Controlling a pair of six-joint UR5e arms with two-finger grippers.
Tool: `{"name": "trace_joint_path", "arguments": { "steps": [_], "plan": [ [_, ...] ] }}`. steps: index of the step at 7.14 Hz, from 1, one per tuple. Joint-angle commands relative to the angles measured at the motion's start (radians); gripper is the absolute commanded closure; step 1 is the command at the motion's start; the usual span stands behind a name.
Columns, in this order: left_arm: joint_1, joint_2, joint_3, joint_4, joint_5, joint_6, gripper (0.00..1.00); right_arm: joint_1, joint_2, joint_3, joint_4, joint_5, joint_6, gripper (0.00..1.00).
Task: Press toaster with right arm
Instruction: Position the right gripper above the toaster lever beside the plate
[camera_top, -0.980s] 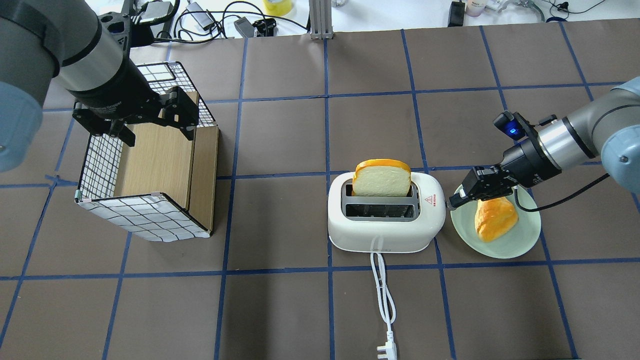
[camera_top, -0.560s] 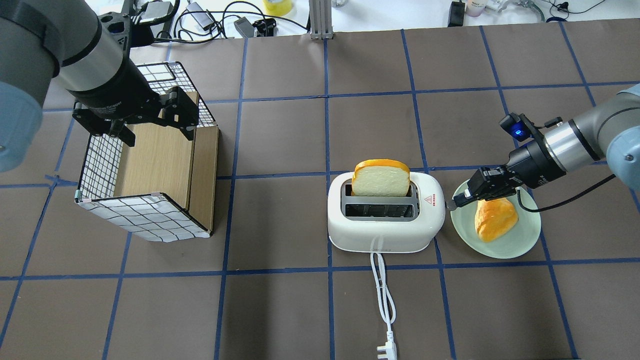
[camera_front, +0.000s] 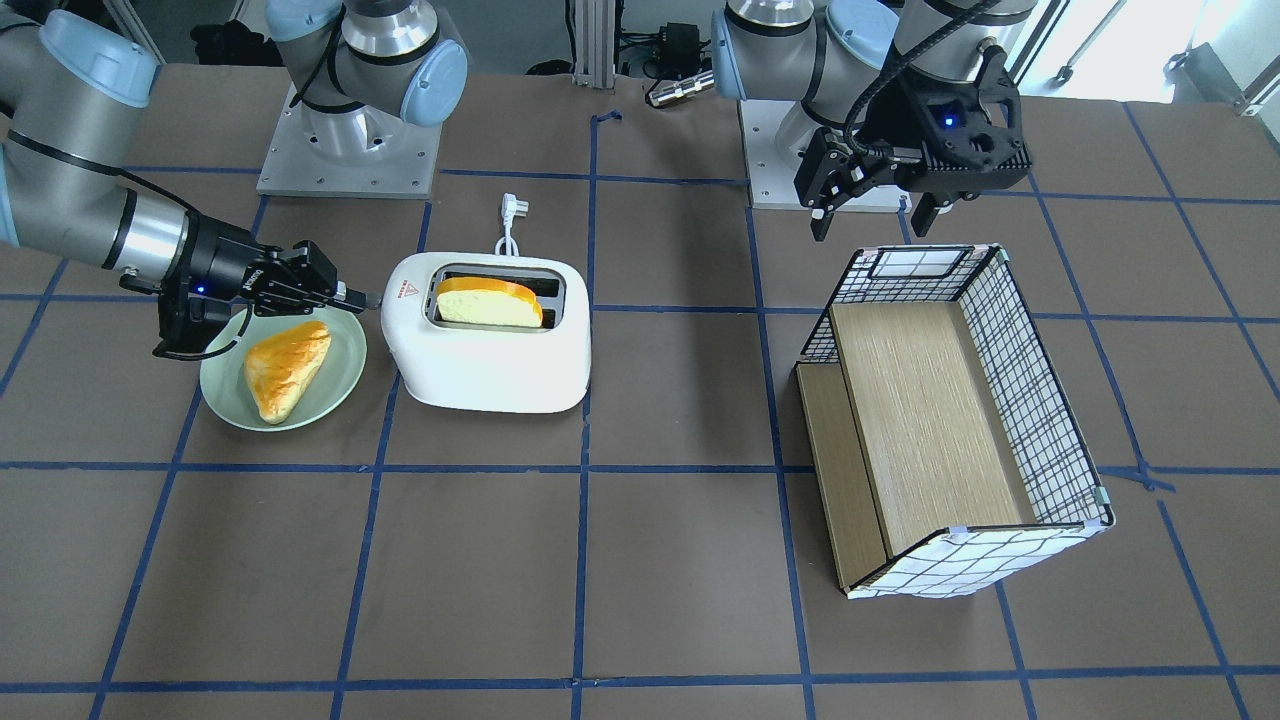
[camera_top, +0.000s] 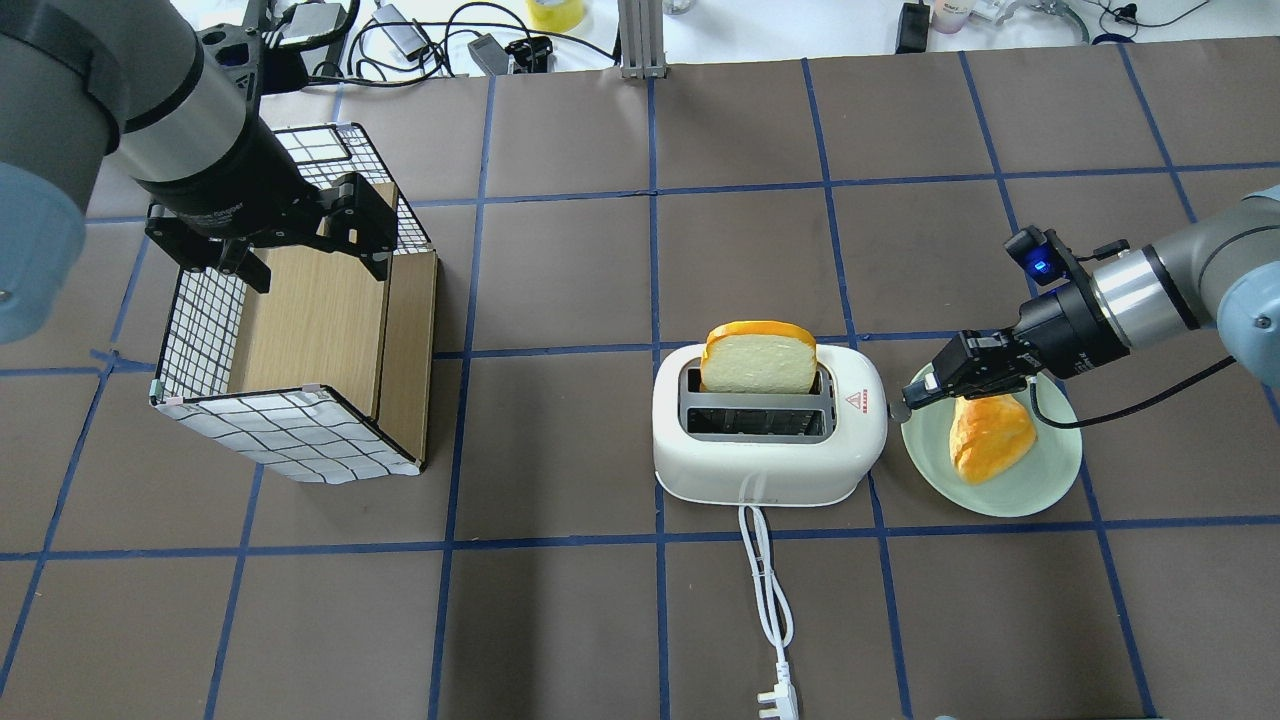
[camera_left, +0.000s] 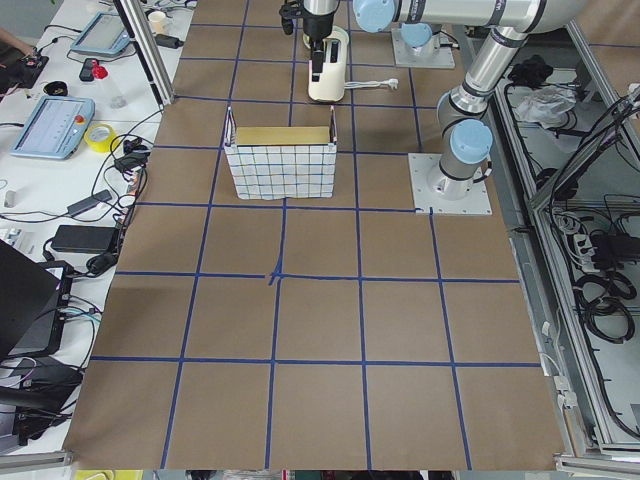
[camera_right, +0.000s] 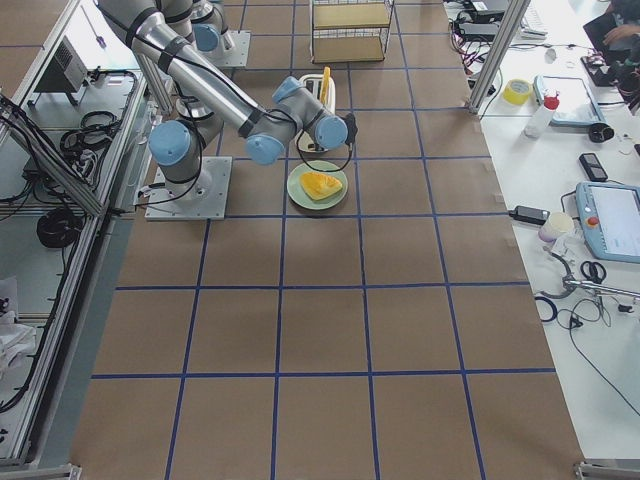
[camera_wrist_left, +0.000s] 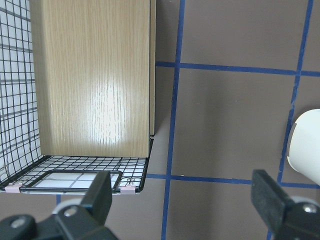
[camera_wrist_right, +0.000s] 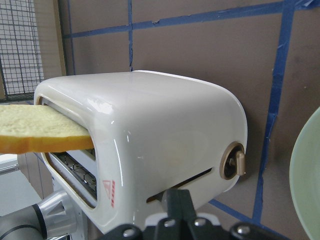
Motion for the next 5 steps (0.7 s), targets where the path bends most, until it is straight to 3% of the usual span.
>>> {"name": "trace_joint_path", "arguments": {
  "steps": [1, 5],
  "plan": [
    [0.0, 0.0, 0.0, 0.0, 0.0, 0.0, 0.0, 0.0, -0.008, 0.002, 0.003, 0.001, 0.013, 1.0],
    [0.0, 0.0, 0.0, 0.0, 0.0, 0.0, 0.0, 0.001, -0.009, 0.005, 0.03, 0.037, 0.01, 1.0]
  ]
}}
